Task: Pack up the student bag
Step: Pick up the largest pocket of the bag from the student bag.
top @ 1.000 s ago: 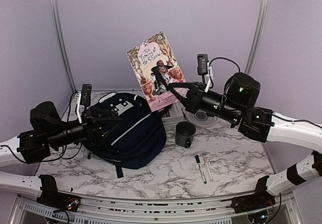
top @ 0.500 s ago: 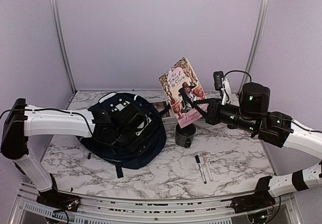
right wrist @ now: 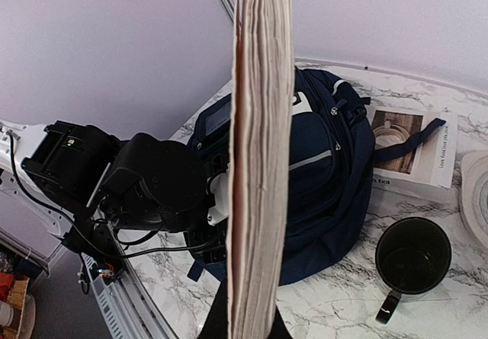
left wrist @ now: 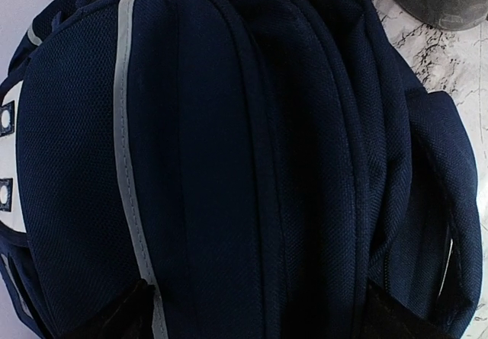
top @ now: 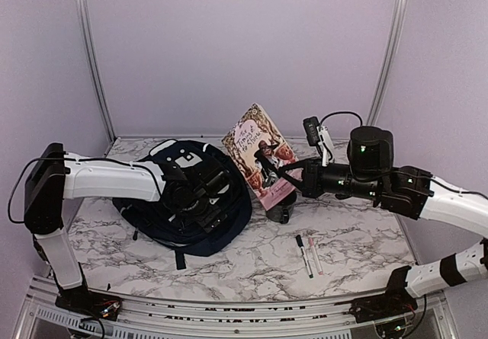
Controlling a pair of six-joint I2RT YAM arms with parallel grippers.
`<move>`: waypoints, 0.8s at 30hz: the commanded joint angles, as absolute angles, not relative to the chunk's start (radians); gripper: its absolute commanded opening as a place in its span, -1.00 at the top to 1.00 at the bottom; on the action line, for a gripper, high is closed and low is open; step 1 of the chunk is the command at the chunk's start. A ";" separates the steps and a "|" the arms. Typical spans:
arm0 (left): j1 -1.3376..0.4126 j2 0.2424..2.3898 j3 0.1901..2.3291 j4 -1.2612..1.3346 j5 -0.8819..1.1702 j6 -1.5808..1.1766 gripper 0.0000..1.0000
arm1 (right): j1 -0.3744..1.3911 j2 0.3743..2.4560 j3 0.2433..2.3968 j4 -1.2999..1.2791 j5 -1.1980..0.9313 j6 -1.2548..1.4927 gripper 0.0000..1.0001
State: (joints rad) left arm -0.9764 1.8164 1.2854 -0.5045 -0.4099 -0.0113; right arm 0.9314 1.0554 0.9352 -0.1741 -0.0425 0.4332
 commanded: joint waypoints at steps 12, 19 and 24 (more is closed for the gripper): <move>-0.833 1.669 1.136 -0.478 -0.272 -0.051 -0.79 | 0.927 1.080 1.018 -0.179 -0.123 0.405 1.00; -0.787 1.610 1.106 -0.465 -0.293 -0.046 -0.09 | 0.927 1.078 1.025 -0.185 -0.146 0.401 1.00; -0.787 1.582 1.109 -0.463 -0.251 -0.042 1.00 | 0.927 1.082 1.036 -0.221 -0.157 0.407 1.00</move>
State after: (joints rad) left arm -0.8143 1.6203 1.1152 -0.4469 -0.2096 -0.0391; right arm 0.9314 1.0828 0.9737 -0.2008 -0.1341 0.4141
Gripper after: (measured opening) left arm 0.070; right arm 0.032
